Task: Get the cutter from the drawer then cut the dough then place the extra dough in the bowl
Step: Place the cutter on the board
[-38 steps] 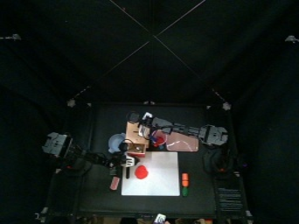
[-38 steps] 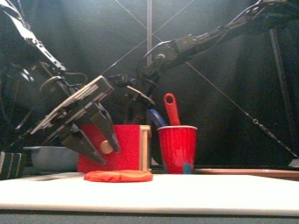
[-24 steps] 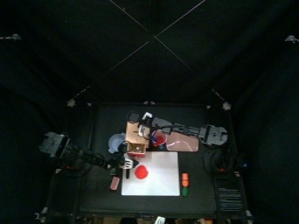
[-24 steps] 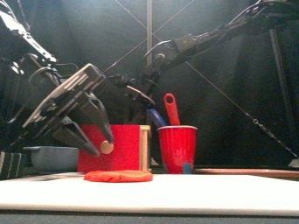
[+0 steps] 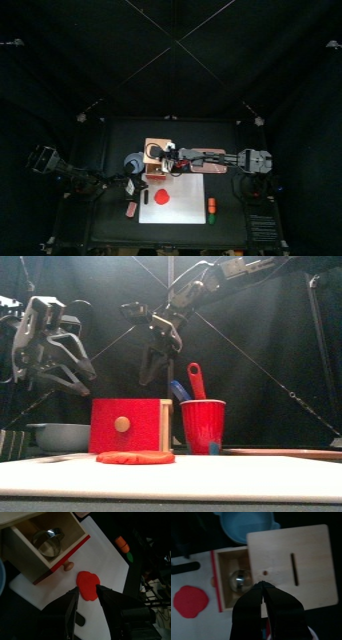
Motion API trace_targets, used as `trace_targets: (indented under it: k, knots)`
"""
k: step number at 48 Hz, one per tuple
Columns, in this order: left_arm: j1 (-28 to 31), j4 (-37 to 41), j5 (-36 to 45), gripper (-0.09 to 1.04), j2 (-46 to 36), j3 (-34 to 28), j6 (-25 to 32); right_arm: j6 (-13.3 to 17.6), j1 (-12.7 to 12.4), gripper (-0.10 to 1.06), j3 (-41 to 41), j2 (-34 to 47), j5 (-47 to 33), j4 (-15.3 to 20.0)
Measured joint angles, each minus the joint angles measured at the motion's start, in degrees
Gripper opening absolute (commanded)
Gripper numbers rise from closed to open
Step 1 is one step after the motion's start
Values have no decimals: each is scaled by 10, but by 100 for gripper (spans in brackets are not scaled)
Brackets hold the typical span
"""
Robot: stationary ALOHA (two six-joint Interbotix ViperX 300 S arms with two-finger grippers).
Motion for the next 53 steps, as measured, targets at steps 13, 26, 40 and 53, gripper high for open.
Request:
trace_targets:
  k: [13,26,40,53]
  knots:
    - [3,0,-9,74,-25,15,-1,0,1,72,6,16,0,16]
    - [5,0,-9,74,-25,18,0,0,4,76,6,38,-1,14]
    - [5,0,-9,74,-25,20,-1,-1,2,75,-4,63,-1,-3]
    - [8,0,-9,74,-25,24,-1,-2,2,65,-13,76,2,-6]
